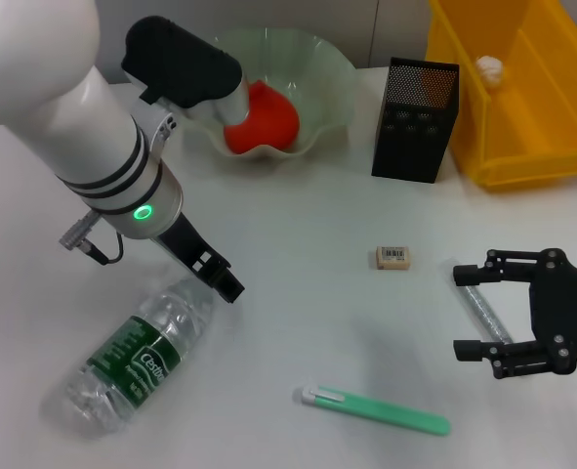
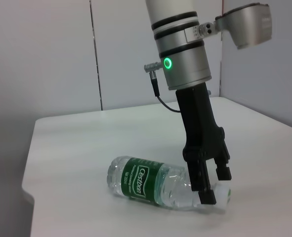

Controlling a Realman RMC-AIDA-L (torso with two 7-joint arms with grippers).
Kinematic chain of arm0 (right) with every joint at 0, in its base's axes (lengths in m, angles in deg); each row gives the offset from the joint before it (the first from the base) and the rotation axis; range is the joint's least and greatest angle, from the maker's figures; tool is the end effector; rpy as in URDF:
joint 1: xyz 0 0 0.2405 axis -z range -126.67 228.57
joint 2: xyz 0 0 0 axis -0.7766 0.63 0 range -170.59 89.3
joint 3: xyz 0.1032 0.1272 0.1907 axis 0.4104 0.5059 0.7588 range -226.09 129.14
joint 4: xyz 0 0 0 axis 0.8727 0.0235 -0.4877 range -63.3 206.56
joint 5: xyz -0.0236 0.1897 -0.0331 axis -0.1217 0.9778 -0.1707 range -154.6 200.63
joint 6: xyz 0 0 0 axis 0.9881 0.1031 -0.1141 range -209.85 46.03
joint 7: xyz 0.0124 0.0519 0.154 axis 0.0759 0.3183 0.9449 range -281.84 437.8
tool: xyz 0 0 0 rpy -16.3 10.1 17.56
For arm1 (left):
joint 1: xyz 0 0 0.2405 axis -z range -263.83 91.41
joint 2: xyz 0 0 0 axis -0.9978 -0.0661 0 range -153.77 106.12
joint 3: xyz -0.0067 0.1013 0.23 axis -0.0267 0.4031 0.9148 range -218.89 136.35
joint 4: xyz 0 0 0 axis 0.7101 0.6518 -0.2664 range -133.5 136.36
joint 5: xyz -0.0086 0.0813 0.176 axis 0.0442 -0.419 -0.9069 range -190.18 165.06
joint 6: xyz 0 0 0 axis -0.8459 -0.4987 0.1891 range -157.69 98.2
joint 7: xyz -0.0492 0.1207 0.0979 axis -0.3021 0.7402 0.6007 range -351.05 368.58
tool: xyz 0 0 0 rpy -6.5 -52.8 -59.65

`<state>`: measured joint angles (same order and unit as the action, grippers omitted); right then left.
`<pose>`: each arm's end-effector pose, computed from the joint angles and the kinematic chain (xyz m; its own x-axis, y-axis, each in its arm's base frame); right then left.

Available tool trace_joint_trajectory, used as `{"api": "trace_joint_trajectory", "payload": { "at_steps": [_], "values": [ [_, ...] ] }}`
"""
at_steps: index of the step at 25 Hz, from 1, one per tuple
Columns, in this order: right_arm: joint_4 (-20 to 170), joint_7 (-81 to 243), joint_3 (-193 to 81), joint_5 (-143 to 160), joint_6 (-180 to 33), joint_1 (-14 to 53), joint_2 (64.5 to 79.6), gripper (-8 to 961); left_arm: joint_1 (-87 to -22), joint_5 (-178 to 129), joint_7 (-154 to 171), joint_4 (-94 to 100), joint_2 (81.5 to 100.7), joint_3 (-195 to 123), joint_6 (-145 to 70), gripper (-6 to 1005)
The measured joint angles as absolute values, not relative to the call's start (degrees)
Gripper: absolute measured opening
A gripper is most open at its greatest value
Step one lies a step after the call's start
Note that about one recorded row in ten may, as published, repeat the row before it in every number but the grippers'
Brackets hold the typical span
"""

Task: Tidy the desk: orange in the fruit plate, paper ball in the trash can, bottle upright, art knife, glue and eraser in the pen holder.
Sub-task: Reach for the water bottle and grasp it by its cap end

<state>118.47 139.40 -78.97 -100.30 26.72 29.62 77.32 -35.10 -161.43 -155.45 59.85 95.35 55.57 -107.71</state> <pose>0.2772 0.2525 0.0248 0.8918 -0.1044 -0.4403 -0.2034 -0.9616 -0.1841 -0.1503 0.3649 -0.0811 0.6842 0.6538 -0.3230 0.4728 -0.7350 -0.4861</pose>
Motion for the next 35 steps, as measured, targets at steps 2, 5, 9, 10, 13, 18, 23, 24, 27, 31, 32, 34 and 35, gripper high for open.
{"api": "trace_joint_trajectory", "payload": {
  "at_steps": [2,5,9,10,13,18,23,24,27,31,32,34,35],
  "values": [
    [117.98,139.15,-78.98,-100.29,26.72,29.37,77.29,794,-35.14,-161.43,-155.28,59.41,95.35,55.9,-107.12,849],
    [117.47,138.8,-78.97,-100.33,26.64,29.16,77.27,794,-35.12,-161.38,-155.0,59.03,95.35,56.77,-106.02,849],
    [117.38,138.73,-78.97,-100.42,26.54,29.15,77.3,794,-35.13,-161.35,-154.79,58.52,95.35,57.78,-104.89,849],
    [117.31,138.72,-78.97,-100.43,26.5,29.15,77.31,794,-35.13,-161.34,-154.74,58.2,95.35,57.93,-104.6,849],
    [116.9,138.66,-78.97,-100.47,26.12,29.11,77.33,794,-34.85,-161.06,-154.27,56.72,95.35,58.11,-104.13,849],
    [116.86,138.64,-78.97,-100.48,25.78,29.07,77.41,794,-34.69,-160.39,-153.46,56.32,95.35,58.22,-104.07,848],
    [116.62,138.62,-78.97,-100.47,25.66,29.07,77.48,794,-34.89,-157.27,-151.42,56.24,95.35,57.54,-103.33,848],
    [116.62,138.62,-78.97,-100.47,25.66,29.07,77.48,793,-34.89,-157.27,-151.42,56.24,95.35,57.54,-103.33,848],
    [116.45,138.62,-78.97,-100.47,25.51,29.06,77.48,792,-34.89,-157.05,-150.7,56.18,95.35,57.73,-103.31,848],
    [116.29,138.62,-78.97,-100.43,25.4,29.07,77.48,792,-34.8,-156.96,-150.47,56.1,95.35,57.95,-103.57,726],
    [116.24,138.62,-78.97,-100.42,25.39,29.06,77.48,792,-34.77,-156.95,-150.46,56.1,95.35,57.95,-103.68,686],
    [116.24,138.62,-78.97,-100.4,25.4,29.06,77.48,792,-34.76,-157.0,-150.46,56.08,95.35,57.96,-103.96,579],
    [116.24,138.62,-78.97,-100.4,25.42,29.06,77.48,792,-34.76,-157.07,-150.46,56.06,95.35,57.96,-104.07,512]
  ]
}}
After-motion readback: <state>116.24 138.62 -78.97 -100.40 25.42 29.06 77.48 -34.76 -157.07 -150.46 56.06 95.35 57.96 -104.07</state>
